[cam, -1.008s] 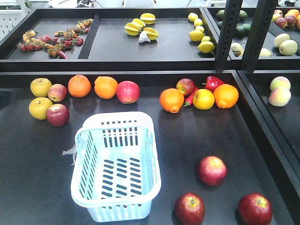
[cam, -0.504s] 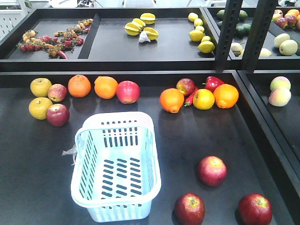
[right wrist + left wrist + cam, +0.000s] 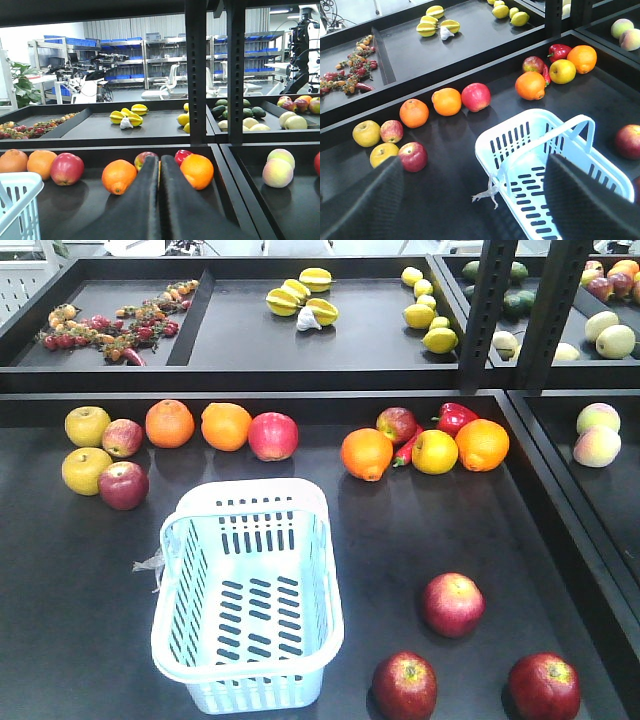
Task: Pick three apples into basket with both arms
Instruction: 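Open the left gripper and lift it off the basket handle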
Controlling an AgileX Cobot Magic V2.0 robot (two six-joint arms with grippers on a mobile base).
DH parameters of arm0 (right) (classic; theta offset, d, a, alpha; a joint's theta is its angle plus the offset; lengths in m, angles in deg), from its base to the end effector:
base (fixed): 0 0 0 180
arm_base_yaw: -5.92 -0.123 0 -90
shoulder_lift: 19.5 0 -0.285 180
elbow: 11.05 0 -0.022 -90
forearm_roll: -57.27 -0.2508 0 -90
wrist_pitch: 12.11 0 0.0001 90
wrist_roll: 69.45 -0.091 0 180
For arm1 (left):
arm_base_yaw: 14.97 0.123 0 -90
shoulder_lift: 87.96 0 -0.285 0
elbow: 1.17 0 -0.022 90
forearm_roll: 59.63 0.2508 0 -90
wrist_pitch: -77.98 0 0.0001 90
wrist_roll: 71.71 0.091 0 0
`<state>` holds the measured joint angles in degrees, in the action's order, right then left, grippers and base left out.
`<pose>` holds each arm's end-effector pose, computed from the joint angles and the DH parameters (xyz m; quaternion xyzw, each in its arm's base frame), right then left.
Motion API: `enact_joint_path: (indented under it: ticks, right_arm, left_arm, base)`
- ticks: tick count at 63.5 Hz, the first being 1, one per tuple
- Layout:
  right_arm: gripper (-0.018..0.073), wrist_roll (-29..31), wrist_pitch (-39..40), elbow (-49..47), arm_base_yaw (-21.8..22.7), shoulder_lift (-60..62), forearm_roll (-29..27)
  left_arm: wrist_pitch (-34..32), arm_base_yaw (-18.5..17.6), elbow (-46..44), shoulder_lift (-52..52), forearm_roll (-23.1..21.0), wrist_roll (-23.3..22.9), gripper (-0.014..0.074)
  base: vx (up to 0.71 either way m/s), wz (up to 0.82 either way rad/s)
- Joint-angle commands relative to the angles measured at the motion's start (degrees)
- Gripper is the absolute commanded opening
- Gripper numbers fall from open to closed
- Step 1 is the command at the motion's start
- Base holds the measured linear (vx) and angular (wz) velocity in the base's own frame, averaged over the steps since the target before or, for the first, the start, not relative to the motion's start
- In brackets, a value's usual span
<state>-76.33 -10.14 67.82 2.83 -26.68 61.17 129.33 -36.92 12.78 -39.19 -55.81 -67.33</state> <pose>0.0564 0.0032 0.2071 -0.0015 0.6697 0.0401 0.7416 0.1019 -0.0360 0.4348 0.1942 0.8157 -0.0503 0.5425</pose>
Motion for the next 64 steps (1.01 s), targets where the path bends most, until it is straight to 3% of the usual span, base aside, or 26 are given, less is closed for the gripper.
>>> enact_joint_path:
  ticks: [1,18,44,64]
  right_arm:
    - [-0.0009,0.1,0.8,-1.1,0.3,0.6,0.4]
    - [-0.0009,0.1,-7.6,-12.6,0.3,-7.5,0.4]
    - [-0.0009,2.8,-46.6,-41.8,0.3,-32.0,0.9]
    - [0.0036,3.3,-50.7,-44.7,0.3,-35.1,0.9]
  left_arm:
    - [-3.5,0.1,-1.7,0.0,0.1,-0.5,0.0548]
    - [-3.6,0.1,-1.7,0.0,0.1,-0.5,0.0548]
    - [-3.6,0.1,-1.7,0.0,0.1,-0.5,0.054]
    - [-3.6,0.1,-1.7,0.0,0.1,-0.5,0.054]
  base:
    - [0.0,0.0]
    - [0.0,0.0]
    - [0.0,0.0]
    - [0.0,0.0]
